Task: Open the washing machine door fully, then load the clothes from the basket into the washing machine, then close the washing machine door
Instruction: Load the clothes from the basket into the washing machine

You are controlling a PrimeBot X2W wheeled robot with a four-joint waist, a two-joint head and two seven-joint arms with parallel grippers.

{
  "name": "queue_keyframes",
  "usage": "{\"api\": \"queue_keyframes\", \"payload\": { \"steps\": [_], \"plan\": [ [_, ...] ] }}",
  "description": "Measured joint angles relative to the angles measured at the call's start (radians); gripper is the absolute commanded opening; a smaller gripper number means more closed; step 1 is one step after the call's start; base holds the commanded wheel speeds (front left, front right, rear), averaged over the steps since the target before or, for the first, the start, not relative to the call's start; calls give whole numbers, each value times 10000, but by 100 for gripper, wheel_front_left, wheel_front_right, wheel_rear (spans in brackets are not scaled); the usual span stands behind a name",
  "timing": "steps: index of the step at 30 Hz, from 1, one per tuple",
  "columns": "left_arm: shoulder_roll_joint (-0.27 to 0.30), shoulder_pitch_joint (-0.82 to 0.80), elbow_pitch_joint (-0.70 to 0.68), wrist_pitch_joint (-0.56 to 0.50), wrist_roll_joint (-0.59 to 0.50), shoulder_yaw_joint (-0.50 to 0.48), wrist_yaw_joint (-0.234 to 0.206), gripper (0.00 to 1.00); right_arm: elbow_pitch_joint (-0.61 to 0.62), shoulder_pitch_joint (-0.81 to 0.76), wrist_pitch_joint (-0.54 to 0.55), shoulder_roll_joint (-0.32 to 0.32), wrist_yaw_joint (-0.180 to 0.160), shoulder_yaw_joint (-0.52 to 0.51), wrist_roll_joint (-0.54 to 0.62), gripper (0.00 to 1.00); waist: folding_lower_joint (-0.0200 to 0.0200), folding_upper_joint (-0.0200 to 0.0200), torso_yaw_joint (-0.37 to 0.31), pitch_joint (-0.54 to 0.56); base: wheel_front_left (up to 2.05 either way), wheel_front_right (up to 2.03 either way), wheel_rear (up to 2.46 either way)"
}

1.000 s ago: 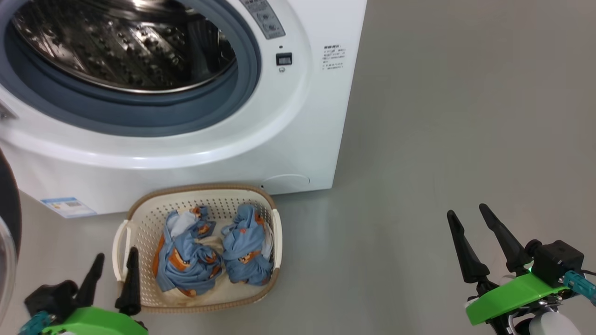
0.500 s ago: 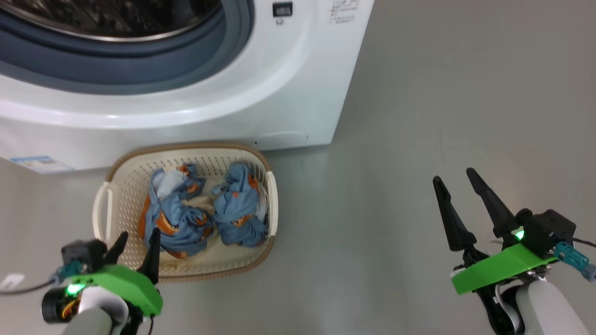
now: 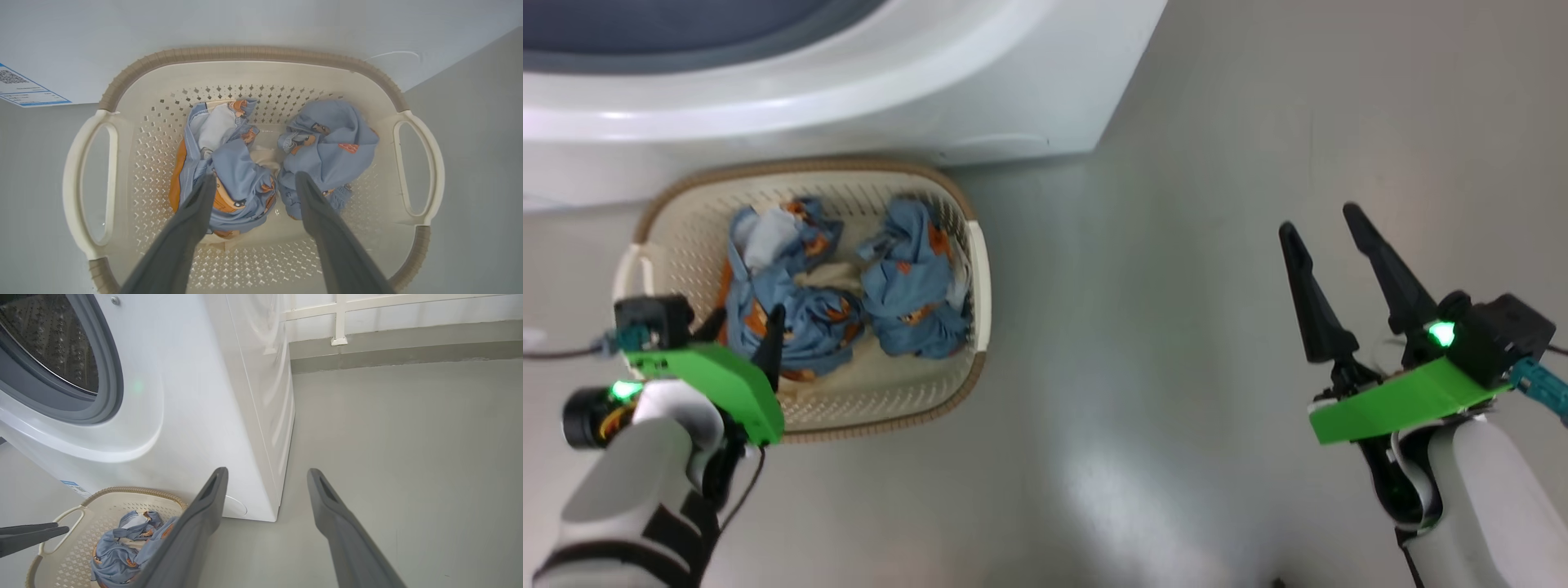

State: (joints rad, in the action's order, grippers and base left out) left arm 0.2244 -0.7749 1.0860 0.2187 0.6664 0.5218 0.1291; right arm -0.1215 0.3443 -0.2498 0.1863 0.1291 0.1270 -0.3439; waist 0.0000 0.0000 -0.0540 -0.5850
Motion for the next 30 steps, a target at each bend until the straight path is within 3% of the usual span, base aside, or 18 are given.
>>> {"api": "queue_keyframes", "payload": {
  "steps": [15,30],
  "plan": [
    [376,-2127,1542,-1315,355,1156,2,100,374,730,0,-92,0,238,176,100,0,0,-298,-2064,0,0,0],
    [686,-2925,1868,-1768,593,1557,2,100,617,934,0,-272,0,537,267,100,0,0,-809,-2927,0,0,0]
  ]
}}
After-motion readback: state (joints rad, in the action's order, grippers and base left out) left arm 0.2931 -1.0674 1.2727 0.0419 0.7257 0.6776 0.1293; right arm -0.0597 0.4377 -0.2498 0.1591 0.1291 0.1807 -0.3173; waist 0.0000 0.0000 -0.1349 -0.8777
